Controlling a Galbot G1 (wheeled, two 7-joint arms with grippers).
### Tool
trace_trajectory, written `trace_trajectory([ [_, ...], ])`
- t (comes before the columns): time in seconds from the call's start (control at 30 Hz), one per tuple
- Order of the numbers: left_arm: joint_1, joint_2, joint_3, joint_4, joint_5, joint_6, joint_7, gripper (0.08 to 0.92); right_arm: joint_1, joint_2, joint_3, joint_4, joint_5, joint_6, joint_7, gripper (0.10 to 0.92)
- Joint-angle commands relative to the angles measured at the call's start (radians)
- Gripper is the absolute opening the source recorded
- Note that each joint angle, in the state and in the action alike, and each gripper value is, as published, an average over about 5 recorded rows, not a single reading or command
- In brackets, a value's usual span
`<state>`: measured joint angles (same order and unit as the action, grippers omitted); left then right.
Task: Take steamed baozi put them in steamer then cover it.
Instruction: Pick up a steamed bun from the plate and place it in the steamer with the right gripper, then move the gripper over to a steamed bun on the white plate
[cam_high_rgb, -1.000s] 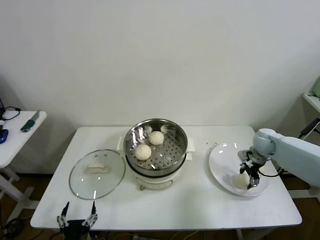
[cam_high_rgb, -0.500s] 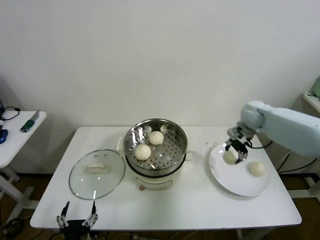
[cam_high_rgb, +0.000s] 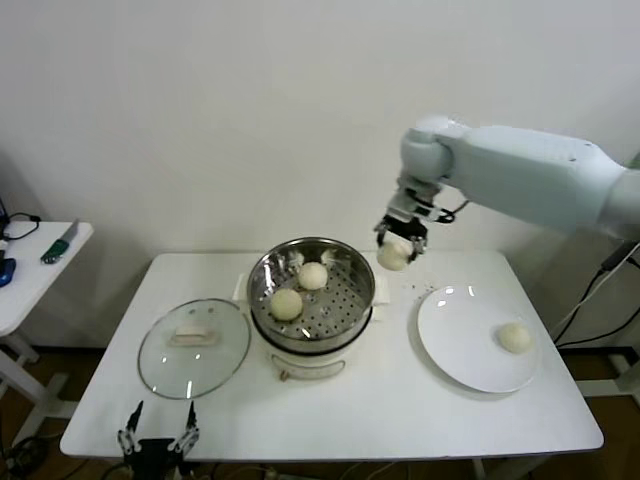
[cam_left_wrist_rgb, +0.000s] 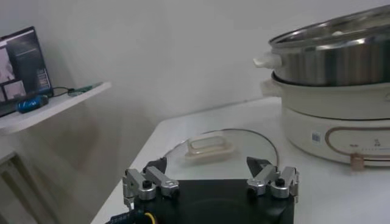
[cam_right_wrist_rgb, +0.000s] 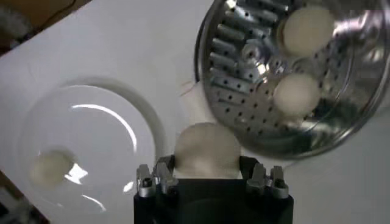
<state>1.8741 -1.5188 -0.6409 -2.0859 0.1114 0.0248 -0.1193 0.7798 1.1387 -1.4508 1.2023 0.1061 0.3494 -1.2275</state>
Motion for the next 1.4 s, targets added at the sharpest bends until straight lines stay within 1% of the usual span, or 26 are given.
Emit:
trace_trajectory([
  [0.03, -0.014, -0.009, 0.014, -0.005, 0.011, 0.009, -0.001, 0.823, -0.032, 0.293, 0.039, -0.014, -0.148, 0.2, -0.01, 0.687],
  [0.13, -0.036, -0.02, 0.02, -0.017, 0.014, 0.025, -0.009, 0.823, -0.095, 0.329, 0.057, -0.023, -0.26, 0.244, -0.009, 0.687],
  [0.2, -0.044, -0.021, 0.023, -0.026, 0.012, 0.034, -0.014, 0.823, -0.129, 0.343, 0.057, -0.027, -0.307, 0.26, -0.009, 0.687],
  [0.4, -0.047, -0.014, 0.005, -0.022, -0.008, 0.04, -0.032, 0.823, -0.191, 0.363, 0.052, -0.025, -0.349, 0.285, -0.009, 0.687],
  [0.6, -0.035, -0.006, -0.013, -0.011, -0.023, 0.04, -0.034, 0.823, -0.23, 0.369, 0.047, -0.013, -0.346, 0.286, -0.015, 0.687],
  [1.03, -0.051, -0.004, -0.009, -0.011, -0.018, 0.057, -0.04, 0.823, -0.249, 0.353, 0.028, 0.009, -0.314, 0.248, -0.034, 0.696],
  [1.13, -0.047, 0.005, -0.014, -0.009, -0.018, 0.056, -0.039, 0.823, -0.246, 0.353, 0.029, 0.0, -0.305, 0.242, -0.036, 0.72],
  [1.3, -0.046, 0.011, -0.02, -0.006, -0.019, 0.056, -0.039, 0.823, -0.228, 0.338, 0.035, 0.01, -0.282, 0.236, -0.042, 0.81],
  [1.4, -0.044, 0.011, -0.02, -0.004, -0.019, 0.055, -0.039, 0.823, -0.21, 0.327, 0.05, 0.008, -0.279, 0.236, -0.043, 0.821],
])
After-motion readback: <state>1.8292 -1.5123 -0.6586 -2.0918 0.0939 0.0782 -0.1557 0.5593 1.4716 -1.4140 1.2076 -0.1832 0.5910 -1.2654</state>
